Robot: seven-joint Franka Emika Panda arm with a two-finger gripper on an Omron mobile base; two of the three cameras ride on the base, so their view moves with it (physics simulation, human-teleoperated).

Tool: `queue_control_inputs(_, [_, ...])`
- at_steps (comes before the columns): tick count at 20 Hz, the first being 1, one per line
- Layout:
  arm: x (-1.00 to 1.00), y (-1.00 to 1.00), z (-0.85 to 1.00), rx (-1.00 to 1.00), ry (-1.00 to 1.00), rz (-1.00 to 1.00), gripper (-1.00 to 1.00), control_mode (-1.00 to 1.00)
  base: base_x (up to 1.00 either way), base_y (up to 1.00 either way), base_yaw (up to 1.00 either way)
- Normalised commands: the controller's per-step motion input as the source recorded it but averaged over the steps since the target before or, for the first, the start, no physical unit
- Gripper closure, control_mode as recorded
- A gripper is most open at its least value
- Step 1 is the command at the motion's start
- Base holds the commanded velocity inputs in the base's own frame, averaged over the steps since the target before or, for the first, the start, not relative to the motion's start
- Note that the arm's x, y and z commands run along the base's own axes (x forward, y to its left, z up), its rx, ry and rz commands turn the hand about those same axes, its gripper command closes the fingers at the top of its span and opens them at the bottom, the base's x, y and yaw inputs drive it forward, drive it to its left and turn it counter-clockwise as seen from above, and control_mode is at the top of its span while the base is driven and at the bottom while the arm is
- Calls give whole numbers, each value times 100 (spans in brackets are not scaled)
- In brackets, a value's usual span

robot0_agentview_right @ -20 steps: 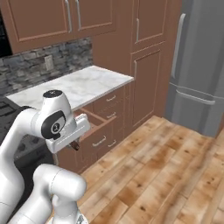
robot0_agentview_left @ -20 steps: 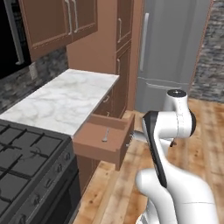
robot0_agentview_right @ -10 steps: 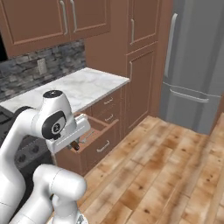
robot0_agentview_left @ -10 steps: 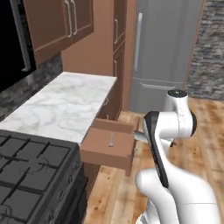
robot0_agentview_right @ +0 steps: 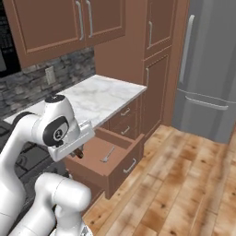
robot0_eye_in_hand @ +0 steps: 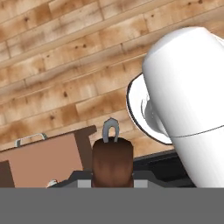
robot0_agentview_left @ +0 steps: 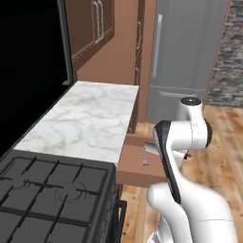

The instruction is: Pick up the metallic utensils from the counter and place them in the open drawer. Make sure not to pick up any wooden utensils.

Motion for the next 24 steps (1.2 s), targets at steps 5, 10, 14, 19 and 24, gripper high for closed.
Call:
queue_control_inputs(5, [25, 0, 0, 0, 0, 0, 100, -100, 15, 1, 0])
queue_control_inputs(10, [50, -2, -9, 0, 0, 3, 100, -100, 0, 0, 0])
queue_control_inputs(14, [70, -1, -23, 1, 5, 21, 100, -100, 0, 0, 0])
queue_control_inputs(19, [59, -13, -28, 0, 4, 14, 100, -100, 0, 0, 0])
queue_control_inputs(24, [47, -2, -44, 0, 5, 0, 100, -100, 0, 0, 0])
